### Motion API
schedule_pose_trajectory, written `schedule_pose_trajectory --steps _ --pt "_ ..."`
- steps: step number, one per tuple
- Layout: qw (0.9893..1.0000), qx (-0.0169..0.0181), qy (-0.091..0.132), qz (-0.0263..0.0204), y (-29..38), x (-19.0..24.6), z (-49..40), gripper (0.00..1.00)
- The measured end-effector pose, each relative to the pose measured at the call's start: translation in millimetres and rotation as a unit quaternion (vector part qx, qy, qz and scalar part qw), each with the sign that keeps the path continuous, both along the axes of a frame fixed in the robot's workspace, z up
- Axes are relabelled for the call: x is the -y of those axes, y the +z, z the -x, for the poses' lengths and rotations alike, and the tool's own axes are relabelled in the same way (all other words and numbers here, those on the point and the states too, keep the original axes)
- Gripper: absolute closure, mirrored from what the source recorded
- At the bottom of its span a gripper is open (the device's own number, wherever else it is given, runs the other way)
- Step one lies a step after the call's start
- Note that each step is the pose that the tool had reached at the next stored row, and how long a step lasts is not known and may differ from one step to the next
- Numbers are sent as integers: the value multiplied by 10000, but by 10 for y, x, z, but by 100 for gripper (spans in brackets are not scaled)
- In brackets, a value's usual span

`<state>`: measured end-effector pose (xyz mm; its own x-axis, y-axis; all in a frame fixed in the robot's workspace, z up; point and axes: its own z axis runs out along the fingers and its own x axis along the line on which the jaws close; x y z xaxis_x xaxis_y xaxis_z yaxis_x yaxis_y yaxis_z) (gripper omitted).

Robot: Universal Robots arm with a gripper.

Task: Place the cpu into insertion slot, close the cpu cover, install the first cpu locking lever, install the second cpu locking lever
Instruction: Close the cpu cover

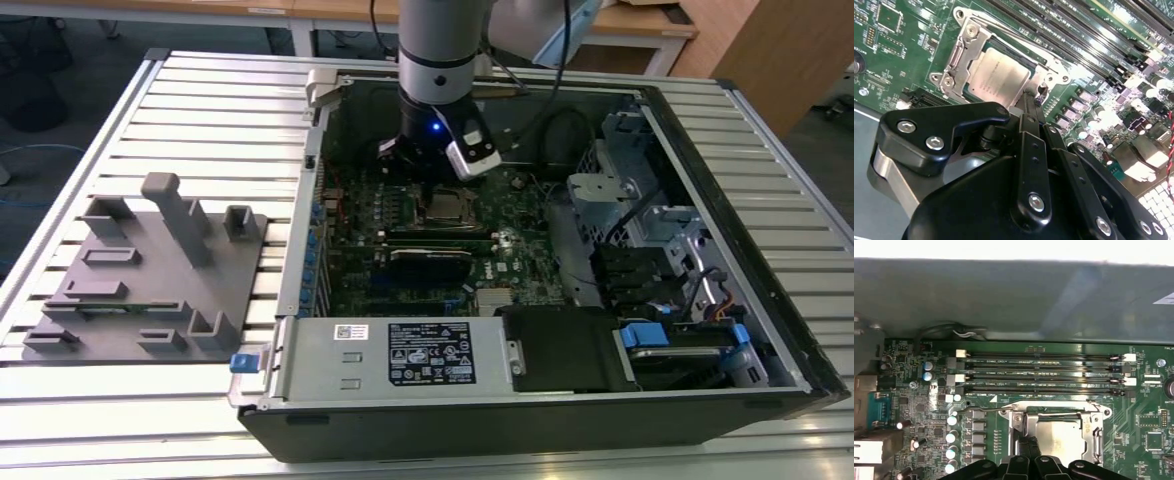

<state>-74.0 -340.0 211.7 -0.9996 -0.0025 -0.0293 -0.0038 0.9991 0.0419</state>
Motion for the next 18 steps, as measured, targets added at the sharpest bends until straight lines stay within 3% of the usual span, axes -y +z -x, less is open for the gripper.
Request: schedule_pose_trajectory --steps 6,18 --pt "10000 1 0 -1 -6 -1 0 90" --pt "10000 -1 0 1 -93 0 1 90"
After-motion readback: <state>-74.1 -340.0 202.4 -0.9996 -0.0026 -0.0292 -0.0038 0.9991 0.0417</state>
